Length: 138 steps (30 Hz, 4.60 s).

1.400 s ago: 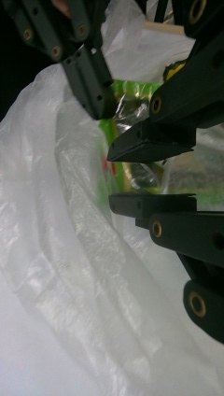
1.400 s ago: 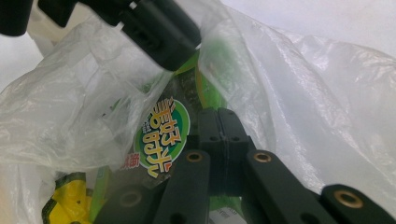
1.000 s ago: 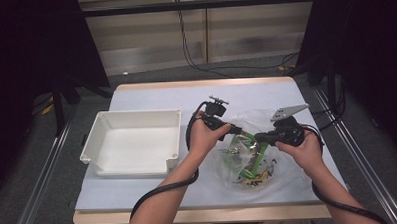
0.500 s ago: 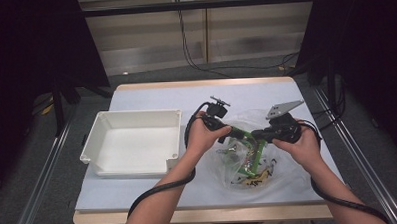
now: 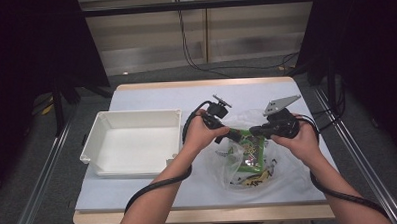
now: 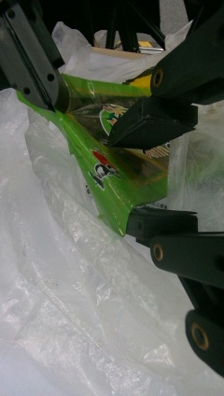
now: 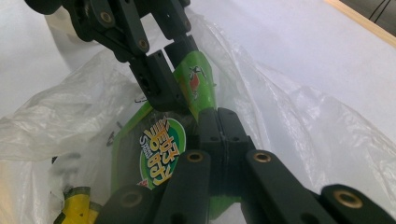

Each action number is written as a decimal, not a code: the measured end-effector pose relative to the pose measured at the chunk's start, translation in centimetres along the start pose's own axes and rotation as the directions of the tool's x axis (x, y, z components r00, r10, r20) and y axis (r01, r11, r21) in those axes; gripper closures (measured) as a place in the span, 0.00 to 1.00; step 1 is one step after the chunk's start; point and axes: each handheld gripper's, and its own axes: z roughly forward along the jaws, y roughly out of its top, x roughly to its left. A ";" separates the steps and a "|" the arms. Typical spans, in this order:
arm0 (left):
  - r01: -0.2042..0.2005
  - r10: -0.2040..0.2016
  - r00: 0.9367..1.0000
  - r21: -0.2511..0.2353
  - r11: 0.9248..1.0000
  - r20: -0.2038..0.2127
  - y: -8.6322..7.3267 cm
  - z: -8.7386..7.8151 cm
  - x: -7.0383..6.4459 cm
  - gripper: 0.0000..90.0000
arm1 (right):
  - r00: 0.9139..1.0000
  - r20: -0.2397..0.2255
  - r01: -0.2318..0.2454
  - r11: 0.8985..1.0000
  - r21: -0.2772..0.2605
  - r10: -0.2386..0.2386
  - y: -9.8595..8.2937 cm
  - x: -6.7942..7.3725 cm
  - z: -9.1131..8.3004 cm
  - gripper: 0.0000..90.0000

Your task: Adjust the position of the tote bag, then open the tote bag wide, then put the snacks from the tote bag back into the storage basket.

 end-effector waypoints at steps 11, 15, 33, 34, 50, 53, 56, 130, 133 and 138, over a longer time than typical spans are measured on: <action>-0.034 0.038 0.998 0.067 0.997 -0.052 -0.1 -0.2 -0.1 0.84 | 0.999 0.022 0.039 0.999 0.023 -0.040 0.4 0.2 0.4 1.00; 0.005 -0.003 0.999 0.029 1.000 -0.049 0.1 -0.6 -0.3 0.90 | 0.999 0.041 0.001 1.000 0.001 -0.001 0.1 0.0 0.4 0.95; -0.031 0.016 0.991 -0.108 0.994 -0.136 0.2 -3.0 -1.0 0.98 | 0.963 0.106 -0.239 0.968 -0.081 0.247 -5.0 0.8 -1.1 0.58; -0.032 0.020 0.991 -0.093 0.995 -0.131 0.2 -2.9 -1.0 0.98 | 0.962 0.097 -0.248 0.965 -0.079 0.255 -5.3 1.0 -0.9 0.68; -0.039 0.036 0.997 -0.039 0.999 -0.072 -0.3 -3.0 -0.6 0.89 | 0.960 0.007 -0.280 0.959 -0.037 0.280 -6.3 0.8 2.1 0.78; -0.030 0.027 0.997 -0.040 0.999 -0.074 -0.4 -2.9 -0.5 0.86 | 0.966 0.012 -0.260 0.965 -0.032 0.260 -6.0 0.6 2.0 0.78; -0.027 0.024 0.997 -0.039 0.999 -0.067 -0.3 -2.7 -0.4 0.83 | 0.966 -0.001 -0.259 0.965 -0.037 0.260 -5.8 0.4 1.9 0.79; -0.198 0.194 0.971 -0.013 0.980 -0.142 6.1 -13.7 -3.3 0.83 | 0.951 0.102 -0.297 0.954 0.044 0.291 -8.0 4.0 2.1 0.05; -0.208 0.204 0.968 -0.015 0.978 -0.144 6.3 -14.2 -3.3 0.83 | 0.951 0.096 -0.299 0.953 0.046 0.293 -8.1 4.0 2.4 0.05; -0.209 0.206 0.966 -0.003 0.978 -0.155 6.2 -14.8 -3.2 0.83 | 0.948 0.107 -0.308 0.950 0.055 0.301 -8.1 4.0 2.3 0.05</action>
